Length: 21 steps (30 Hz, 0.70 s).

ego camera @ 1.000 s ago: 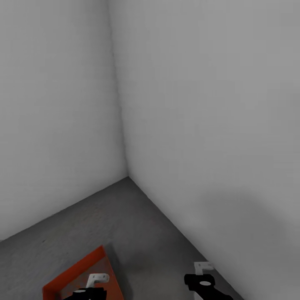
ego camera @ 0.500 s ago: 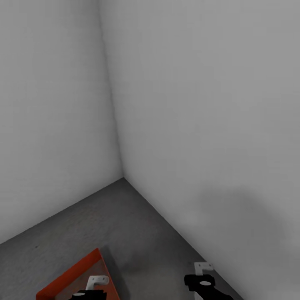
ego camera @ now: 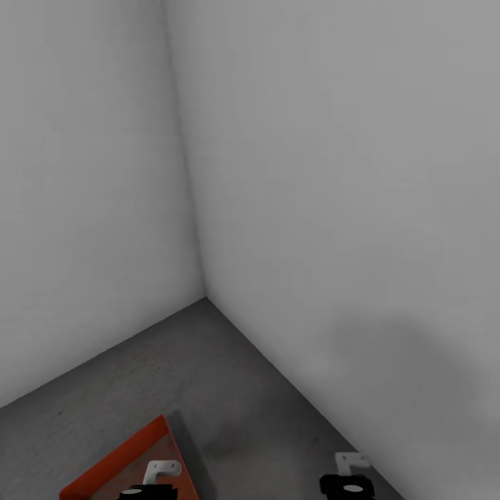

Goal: Move the two storage containers from the living room to the garage. In the garage, place one container on the floor and stack the other container on top of it (either order is fine).

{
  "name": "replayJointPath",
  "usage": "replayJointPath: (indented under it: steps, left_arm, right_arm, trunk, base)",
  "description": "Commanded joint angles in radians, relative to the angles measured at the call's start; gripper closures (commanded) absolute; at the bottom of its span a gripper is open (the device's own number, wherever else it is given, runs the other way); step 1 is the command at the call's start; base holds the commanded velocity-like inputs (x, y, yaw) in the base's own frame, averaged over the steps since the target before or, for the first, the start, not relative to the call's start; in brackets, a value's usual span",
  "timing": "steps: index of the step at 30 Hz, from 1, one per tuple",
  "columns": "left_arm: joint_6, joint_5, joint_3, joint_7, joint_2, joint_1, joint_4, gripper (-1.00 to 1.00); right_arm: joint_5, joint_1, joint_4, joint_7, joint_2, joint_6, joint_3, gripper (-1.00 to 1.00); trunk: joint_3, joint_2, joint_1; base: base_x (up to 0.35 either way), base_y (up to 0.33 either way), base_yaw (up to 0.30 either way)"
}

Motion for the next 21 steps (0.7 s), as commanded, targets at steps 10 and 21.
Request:
replayJointPath:
  steps: [10,21]
  left_arm:
    - [0.000,-0.001,0.001,0.004,-0.001,0.000,0.000,-1.00]
    - [0.000,-0.001,0.001,0.004,-0.002,0.024,0.000,-1.00]
  right_arm:
    - [-0.017,0.000,0.010,-0.003,0.002,-0.018,0.008,-1.00]
    - [-0.020,0.016,0.012,-0.003,0.002,-0.018,0.008,-1.00]
  trunk:
    - [0.015,-0.001,0.000]
    - [0.033,-0.001,0.000]
  base:
    - [0.000,0.000,0.000]
    - [0.000,0.000,0.000]
